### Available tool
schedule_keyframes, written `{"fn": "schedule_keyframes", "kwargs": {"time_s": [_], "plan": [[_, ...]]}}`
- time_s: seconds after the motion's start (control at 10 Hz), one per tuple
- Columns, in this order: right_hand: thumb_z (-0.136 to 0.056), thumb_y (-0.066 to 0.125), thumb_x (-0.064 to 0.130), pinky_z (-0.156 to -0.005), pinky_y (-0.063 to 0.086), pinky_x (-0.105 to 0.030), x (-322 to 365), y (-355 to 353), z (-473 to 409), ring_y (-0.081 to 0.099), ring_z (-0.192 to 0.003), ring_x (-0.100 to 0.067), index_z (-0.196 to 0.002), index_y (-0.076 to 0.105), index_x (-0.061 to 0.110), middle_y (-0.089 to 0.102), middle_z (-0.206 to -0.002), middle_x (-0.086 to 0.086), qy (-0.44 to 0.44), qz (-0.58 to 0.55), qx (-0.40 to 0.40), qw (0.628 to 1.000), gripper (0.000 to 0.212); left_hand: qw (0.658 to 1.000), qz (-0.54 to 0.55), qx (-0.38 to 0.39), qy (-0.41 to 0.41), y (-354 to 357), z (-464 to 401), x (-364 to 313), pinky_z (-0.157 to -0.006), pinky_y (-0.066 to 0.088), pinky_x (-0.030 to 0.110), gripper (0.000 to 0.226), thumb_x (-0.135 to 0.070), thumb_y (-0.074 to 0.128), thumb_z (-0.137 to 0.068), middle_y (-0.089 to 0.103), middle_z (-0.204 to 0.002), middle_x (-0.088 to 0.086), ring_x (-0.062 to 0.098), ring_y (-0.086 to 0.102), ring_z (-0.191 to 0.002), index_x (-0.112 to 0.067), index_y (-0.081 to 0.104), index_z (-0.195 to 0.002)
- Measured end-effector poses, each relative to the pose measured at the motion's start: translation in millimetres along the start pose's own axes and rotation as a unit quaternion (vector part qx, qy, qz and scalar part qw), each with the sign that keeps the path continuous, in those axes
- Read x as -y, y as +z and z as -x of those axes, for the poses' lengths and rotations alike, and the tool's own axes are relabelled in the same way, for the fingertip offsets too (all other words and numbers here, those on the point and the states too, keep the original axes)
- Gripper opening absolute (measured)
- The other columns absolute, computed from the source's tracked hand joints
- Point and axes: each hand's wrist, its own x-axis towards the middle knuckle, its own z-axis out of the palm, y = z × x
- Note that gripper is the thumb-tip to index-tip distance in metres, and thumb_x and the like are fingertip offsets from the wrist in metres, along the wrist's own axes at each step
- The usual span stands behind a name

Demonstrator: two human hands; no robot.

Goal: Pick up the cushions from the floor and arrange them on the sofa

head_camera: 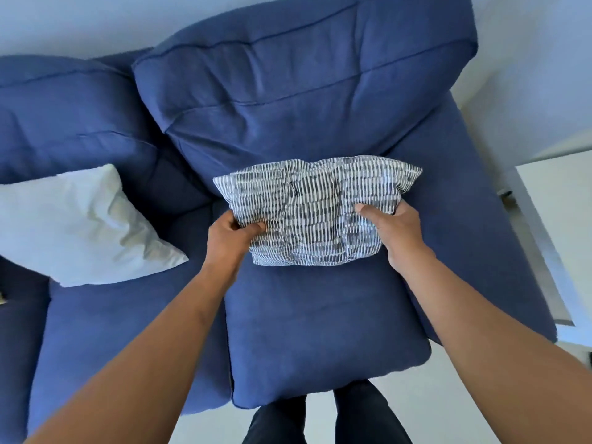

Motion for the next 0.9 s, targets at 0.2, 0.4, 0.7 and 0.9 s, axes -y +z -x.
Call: {"fn": "schedule_keyframes", "kwargs": {"time_s": [0.2, 0.4, 0.7, 0.9], "plan": [[-0.084, 0.085, 0.009, -0.068, 0.056, -0.009, 18.4, 17.6, -71.5, 0.073, -0.081, 0.007, -0.103, 0.070, 0.021, 0.075, -0.101, 0.010, -0.030, -0.006, 0.005, 1.000, 0.028, 0.996, 0.033, -0.074, 0.028, 16.7, -55.1, -10.8, -0.090, 0.064, 0.041, 0.028, 0.004, 0.079, -0.085, 0.079, -0.101, 0.001, 0.025, 0.076, -0.100, -0.020, 0.070, -0.095], [-0.079, 0.088, 0.038, -0.119, 0.042, -0.047, 2.9, 36.2, -141.6, 0.049, -0.145, -0.030, -0.160, 0.036, 0.010, 0.046, -0.162, -0.010, -0.007, 0.109, 0.041, 0.993, 0.100, 0.992, -0.042, -0.116, -0.033, 33.0, -107.5, 8.8, -0.075, 0.053, 0.037, 0.025, -0.014, 0.082, -0.088, 0.067, -0.094, 0.004, 0.016, 0.059, -0.075, -0.016, 0.063, -0.104], [-0.089, 0.080, 0.039, -0.119, 0.037, -0.038, 17.3, 42.6, -177.5, 0.042, -0.149, -0.032, -0.160, 0.033, 0.004, 0.040, -0.165, -0.013, -0.011, 0.182, 0.035, 0.983, 0.092, 0.988, -0.080, -0.115, -0.070, 35.2, -137.7, 2.0, -0.103, 0.059, 0.056, 0.042, -0.029, 0.077, -0.093, 0.070, -0.122, 0.009, 0.030, 0.069, -0.114, -0.011, 0.062, -0.127], [-0.096, 0.070, 0.043, -0.116, 0.039, -0.038, 24.2, 29.3, -154.3, 0.046, -0.146, -0.032, -0.153, 0.044, 0.006, 0.049, -0.158, -0.013, -0.024, 0.233, 0.021, 0.972, 0.073, 0.987, -0.107, -0.105, -0.064, 42.9, -115.6, 0.8, -0.091, 0.059, 0.049, 0.040, -0.037, 0.066, -0.100, 0.065, -0.102, -0.001, 0.020, 0.062, -0.088, -0.012, 0.062, -0.131]]}}
